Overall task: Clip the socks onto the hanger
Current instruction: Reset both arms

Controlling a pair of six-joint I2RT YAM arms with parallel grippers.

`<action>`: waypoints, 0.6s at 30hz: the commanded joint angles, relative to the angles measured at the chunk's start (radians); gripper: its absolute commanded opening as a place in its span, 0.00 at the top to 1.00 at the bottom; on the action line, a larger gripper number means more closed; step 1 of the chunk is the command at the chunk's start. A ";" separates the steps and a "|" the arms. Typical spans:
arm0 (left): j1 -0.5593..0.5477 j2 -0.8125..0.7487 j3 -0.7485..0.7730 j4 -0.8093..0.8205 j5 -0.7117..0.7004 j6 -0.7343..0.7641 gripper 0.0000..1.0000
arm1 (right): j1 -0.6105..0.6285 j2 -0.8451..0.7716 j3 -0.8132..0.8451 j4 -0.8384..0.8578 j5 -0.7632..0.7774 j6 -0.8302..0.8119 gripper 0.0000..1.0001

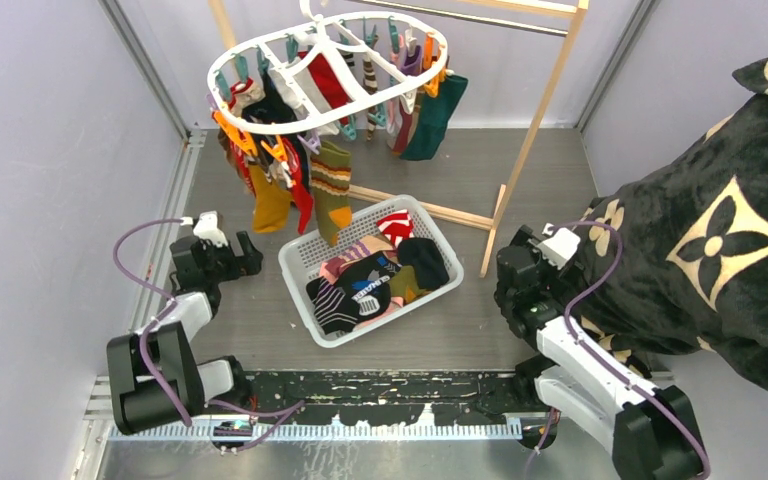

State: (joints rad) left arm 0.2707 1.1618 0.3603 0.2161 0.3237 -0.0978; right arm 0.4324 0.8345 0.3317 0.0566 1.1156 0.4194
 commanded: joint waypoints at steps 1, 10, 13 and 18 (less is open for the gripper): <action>0.003 0.081 -0.012 0.358 -0.026 -0.014 0.00 | -0.123 0.050 -0.032 0.302 0.003 -0.060 0.00; -0.010 0.187 0.008 0.468 -0.047 -0.126 0.00 | -0.282 0.307 -0.095 0.647 -0.147 -0.122 0.00; -0.035 0.217 0.020 0.505 -0.075 -0.133 0.00 | -0.295 0.416 -0.095 0.805 -0.188 -0.161 0.01; -0.070 0.305 0.012 0.660 -0.113 -0.111 0.00 | -0.321 0.570 -0.064 0.929 -0.270 -0.180 0.02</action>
State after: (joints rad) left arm 0.2272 1.4143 0.3550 0.6682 0.2562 -0.2169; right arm 0.1406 1.3178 0.2478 0.7906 0.9489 0.2481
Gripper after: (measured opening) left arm 0.995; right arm 0.985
